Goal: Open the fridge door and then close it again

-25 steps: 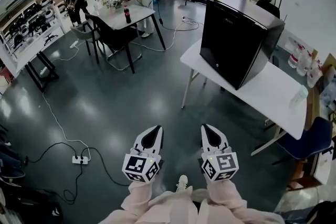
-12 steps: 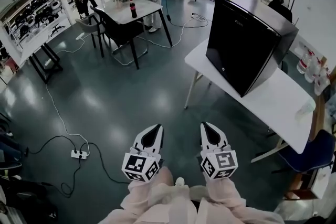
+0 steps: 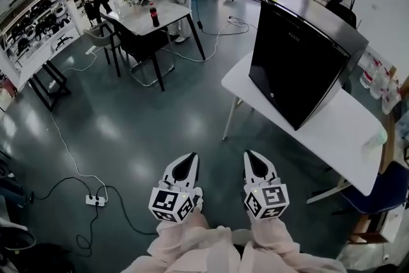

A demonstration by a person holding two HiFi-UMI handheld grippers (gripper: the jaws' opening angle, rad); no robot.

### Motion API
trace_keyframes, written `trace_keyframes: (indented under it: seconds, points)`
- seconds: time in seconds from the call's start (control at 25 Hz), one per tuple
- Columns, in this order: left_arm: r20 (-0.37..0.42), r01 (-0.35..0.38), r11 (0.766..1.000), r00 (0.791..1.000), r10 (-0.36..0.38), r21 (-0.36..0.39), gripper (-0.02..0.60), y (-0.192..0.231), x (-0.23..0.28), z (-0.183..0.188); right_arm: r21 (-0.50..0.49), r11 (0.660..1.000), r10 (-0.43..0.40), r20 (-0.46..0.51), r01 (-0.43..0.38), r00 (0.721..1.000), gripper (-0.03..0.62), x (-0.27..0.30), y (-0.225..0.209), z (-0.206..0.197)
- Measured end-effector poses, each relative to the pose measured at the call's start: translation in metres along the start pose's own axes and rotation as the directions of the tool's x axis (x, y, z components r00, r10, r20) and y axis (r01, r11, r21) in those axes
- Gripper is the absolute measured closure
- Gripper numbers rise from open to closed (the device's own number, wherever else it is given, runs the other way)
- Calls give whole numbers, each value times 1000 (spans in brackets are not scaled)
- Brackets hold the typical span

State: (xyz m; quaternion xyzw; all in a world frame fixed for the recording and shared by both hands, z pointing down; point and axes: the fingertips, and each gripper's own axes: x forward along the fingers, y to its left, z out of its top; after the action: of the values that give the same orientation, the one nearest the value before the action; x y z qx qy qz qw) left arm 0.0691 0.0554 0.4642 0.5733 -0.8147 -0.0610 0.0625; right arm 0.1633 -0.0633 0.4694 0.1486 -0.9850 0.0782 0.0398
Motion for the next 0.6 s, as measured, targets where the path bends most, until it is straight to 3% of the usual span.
trace_keyframes:
  seconds: [0.28, 0.6]
  points:
    - [-7, 44, 999, 999, -44, -4, 571, 55, 74, 24, -19, 998, -61, -5, 61, 998, 582, 77, -24, 24]
    - [-30, 154, 988, 988, -154, 1, 571, 117, 146, 52, -79, 986, -148, -10, 146, 989, 582, 167, -35, 53]
